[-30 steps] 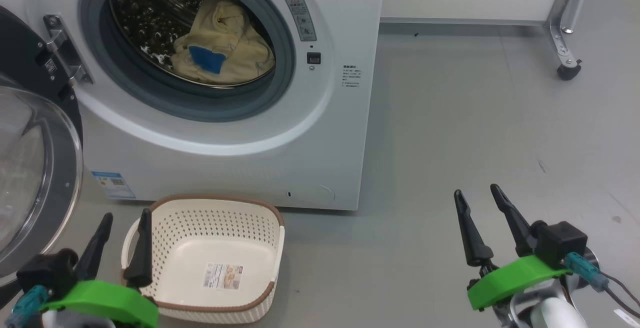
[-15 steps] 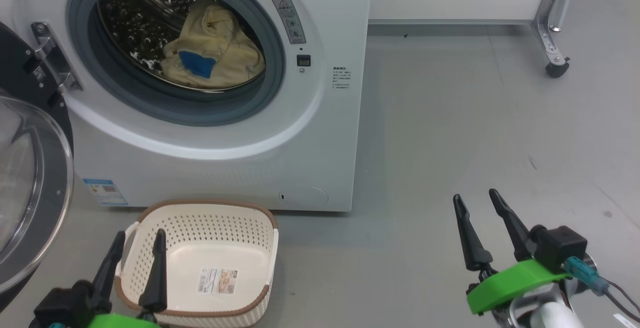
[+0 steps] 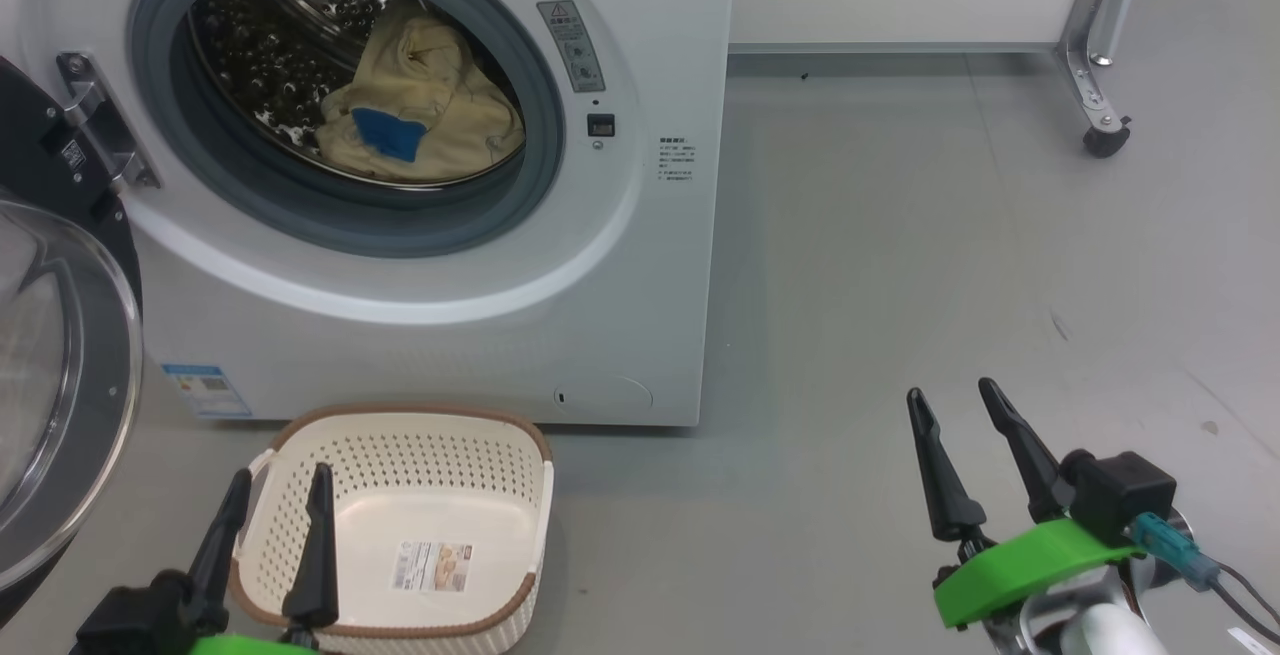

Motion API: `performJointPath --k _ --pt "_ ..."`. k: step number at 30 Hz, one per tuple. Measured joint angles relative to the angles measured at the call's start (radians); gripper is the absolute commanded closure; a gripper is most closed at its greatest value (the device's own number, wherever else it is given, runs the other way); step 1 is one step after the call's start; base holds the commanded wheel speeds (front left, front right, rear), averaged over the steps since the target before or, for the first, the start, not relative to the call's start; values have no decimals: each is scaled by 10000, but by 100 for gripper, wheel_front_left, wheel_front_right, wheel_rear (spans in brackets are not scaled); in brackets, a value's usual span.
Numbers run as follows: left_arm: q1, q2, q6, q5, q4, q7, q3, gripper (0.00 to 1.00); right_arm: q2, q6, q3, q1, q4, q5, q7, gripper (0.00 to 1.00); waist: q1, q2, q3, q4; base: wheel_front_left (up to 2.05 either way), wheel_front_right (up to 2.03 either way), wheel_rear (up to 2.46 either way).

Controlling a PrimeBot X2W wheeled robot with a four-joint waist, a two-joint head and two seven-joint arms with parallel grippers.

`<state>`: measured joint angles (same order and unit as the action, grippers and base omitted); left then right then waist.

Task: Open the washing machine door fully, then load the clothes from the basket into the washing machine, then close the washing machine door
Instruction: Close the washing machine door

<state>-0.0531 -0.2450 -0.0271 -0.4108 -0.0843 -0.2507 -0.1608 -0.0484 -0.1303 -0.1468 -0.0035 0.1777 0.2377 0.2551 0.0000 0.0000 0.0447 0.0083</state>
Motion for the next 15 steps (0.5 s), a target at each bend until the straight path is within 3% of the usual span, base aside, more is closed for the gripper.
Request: performJointPath --k 15 --pt "-2 441 -466 376 -366 0 502 0 0 0 -4 0 12 79 0 0 0 0 -19 -10 0 0 0"
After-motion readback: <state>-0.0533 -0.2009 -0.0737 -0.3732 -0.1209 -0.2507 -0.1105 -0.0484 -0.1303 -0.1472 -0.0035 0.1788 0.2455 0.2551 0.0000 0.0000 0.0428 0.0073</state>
